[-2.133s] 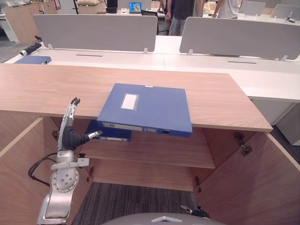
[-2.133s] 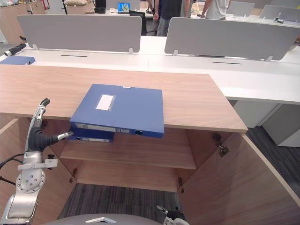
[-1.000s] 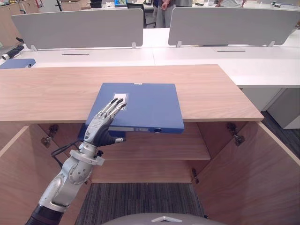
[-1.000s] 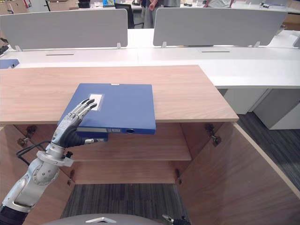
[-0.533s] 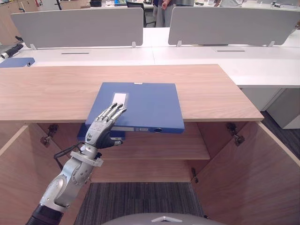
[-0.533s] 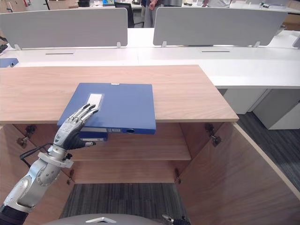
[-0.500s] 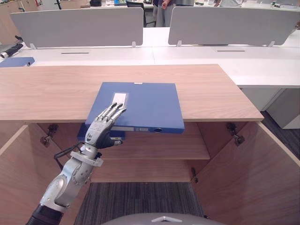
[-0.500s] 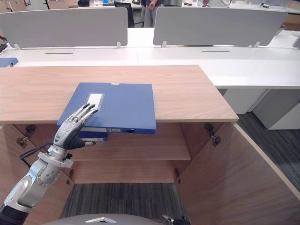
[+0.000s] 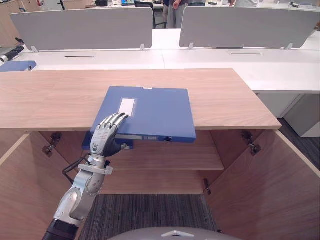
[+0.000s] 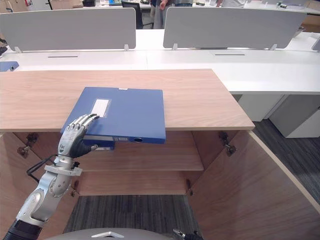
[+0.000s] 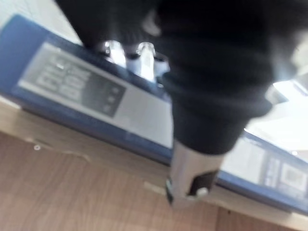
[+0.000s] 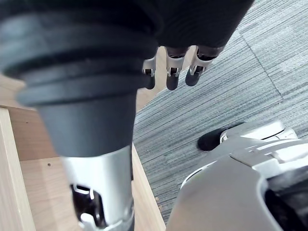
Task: Walk over to the cabinet, pick up the folder, carry it to the office cabinet, place the folder inside the office cabinet, then close the office cabinet door
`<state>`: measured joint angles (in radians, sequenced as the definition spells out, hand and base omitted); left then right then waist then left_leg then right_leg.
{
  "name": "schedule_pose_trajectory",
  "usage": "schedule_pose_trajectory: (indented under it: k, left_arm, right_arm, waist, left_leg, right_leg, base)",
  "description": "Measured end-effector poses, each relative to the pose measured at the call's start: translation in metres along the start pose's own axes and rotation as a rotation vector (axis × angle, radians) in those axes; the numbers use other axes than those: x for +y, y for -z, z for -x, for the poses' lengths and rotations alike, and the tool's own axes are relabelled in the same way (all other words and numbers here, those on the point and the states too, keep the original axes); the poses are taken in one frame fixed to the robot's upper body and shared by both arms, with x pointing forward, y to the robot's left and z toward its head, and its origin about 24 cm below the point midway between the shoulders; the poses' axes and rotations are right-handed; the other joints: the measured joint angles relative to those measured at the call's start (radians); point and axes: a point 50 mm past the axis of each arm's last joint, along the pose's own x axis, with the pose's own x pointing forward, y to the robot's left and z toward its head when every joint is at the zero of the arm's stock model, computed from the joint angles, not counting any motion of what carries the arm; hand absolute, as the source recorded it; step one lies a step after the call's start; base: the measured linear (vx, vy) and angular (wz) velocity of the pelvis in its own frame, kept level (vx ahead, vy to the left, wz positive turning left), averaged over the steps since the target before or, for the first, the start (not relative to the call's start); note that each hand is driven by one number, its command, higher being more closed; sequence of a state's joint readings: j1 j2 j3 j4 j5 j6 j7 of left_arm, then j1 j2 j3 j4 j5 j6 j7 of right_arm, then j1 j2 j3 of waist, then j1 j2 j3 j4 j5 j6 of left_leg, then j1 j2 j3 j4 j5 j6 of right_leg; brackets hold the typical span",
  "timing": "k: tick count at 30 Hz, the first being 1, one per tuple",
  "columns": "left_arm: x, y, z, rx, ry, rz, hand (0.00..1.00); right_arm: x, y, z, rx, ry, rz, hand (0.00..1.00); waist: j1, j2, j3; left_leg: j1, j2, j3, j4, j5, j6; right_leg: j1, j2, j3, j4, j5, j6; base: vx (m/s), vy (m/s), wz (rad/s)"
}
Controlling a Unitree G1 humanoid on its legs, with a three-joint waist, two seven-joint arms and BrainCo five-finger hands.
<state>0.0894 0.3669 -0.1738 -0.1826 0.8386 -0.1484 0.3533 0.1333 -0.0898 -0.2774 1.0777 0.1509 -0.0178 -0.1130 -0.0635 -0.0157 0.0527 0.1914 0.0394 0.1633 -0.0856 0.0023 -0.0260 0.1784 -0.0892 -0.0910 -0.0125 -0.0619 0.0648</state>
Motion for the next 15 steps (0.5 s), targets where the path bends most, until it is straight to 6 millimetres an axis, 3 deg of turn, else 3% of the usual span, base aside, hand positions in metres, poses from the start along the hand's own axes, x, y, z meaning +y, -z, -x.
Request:
schedule_pose_trajectory:
  k: [15]
  left_arm:
    - [0.0068, 0.0039, -0.0062, 0.034, -0.091, -0.022, 1.0]
  right_arm:
    - [0.0005, 0.0, 0.0, 0.001, -0.001, -0.012, 0.0]
  waist:
    - [-0.008, 0.0, -0.003]
  left_leg:
    - [-0.005, 0.0, 0.008, 0.0, 0.0, 0.0]
  right_leg:
    - [0.0, 0.001, 0.009, -0.012, 0.013, 0.003]
  base:
    - [0.0, 0.0, -0.01]
